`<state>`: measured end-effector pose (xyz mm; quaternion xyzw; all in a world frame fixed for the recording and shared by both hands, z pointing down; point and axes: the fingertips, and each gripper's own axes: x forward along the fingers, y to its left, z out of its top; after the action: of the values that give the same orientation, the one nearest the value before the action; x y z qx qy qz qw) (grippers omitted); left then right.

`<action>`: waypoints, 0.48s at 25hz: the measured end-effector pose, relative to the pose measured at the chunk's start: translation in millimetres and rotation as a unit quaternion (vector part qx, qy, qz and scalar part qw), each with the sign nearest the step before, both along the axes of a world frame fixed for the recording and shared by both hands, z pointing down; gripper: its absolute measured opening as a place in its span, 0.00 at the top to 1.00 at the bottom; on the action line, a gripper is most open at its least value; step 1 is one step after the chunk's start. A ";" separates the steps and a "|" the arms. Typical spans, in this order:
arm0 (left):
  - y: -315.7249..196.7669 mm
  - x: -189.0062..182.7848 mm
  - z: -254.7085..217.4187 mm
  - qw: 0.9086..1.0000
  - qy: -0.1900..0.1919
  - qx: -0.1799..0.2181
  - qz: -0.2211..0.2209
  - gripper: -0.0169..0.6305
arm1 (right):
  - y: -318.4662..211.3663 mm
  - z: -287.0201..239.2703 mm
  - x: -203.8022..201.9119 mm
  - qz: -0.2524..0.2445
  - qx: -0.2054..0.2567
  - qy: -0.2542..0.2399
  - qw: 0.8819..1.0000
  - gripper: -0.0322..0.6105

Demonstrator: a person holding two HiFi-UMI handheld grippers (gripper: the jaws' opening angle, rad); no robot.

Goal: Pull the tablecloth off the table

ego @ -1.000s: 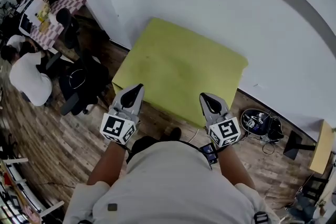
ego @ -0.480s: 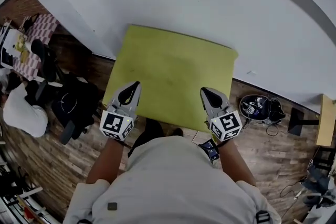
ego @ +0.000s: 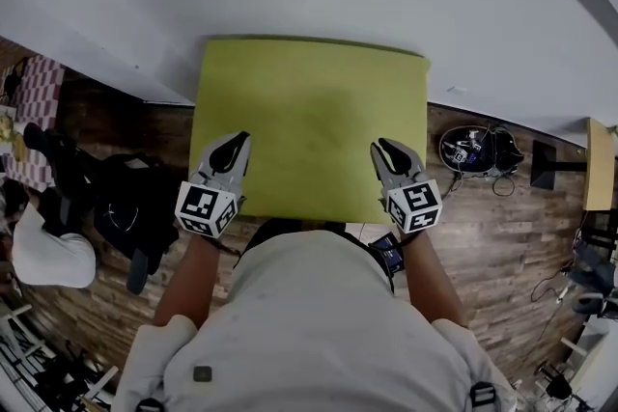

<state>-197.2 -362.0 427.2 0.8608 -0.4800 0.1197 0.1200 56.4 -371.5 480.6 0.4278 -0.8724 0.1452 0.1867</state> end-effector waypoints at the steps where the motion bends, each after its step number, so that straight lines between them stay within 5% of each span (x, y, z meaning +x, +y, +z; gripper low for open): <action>1: -5.3 -4.0 6.3 1.000 0.000 -0.007 0.002 0.94 | -2.2 9.8 1.1 0.007 -0.009 0.007 1.000 0.83; 12: -32.6 -35.0 124.6 0.990 -0.035 -0.132 0.031 0.80 | -3.1 131.8 26.1 0.047 -0.135 0.080 0.986 0.58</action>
<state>-232.2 -394.6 551.8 0.8472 -0.4366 0.2158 0.2121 82.4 -374.6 612.4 0.4497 -0.8059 0.2356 0.3047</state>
